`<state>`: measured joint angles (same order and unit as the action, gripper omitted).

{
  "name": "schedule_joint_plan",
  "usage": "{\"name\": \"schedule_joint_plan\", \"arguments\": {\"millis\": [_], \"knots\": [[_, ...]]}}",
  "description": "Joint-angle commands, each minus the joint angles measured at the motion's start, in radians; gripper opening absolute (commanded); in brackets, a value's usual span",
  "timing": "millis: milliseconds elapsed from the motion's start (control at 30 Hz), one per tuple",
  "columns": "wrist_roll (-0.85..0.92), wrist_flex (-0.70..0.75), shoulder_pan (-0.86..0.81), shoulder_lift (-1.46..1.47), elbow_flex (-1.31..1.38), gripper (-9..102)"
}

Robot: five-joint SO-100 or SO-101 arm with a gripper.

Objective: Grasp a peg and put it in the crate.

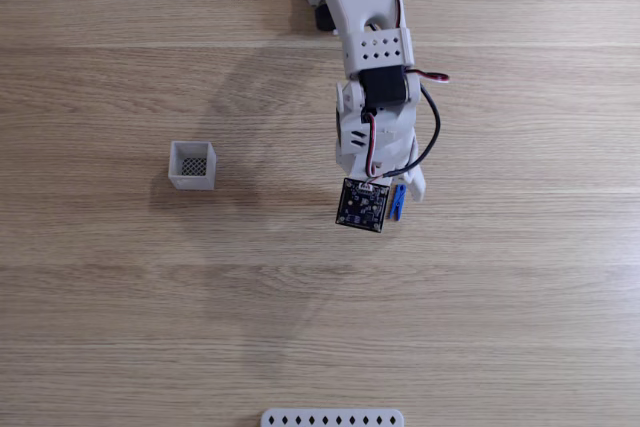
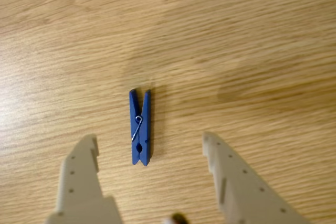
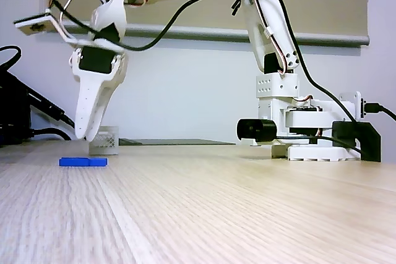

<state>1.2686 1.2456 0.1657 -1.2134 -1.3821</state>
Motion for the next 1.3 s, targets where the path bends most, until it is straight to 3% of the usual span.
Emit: {"name": "schedule_joint_plan", "arguments": {"millis": [0,233,600,1000,1267], "knots": [[0.008,-0.020,0.005,-0.023,0.106,36],[0.008,-0.021,0.018,0.044,0.115,29],[-0.140,-0.061,0.083,0.081,0.147,21],[-0.141,-0.066,0.081,0.086,0.083,0],[-0.135,-0.078,0.066,0.054,0.038,-1]]}}
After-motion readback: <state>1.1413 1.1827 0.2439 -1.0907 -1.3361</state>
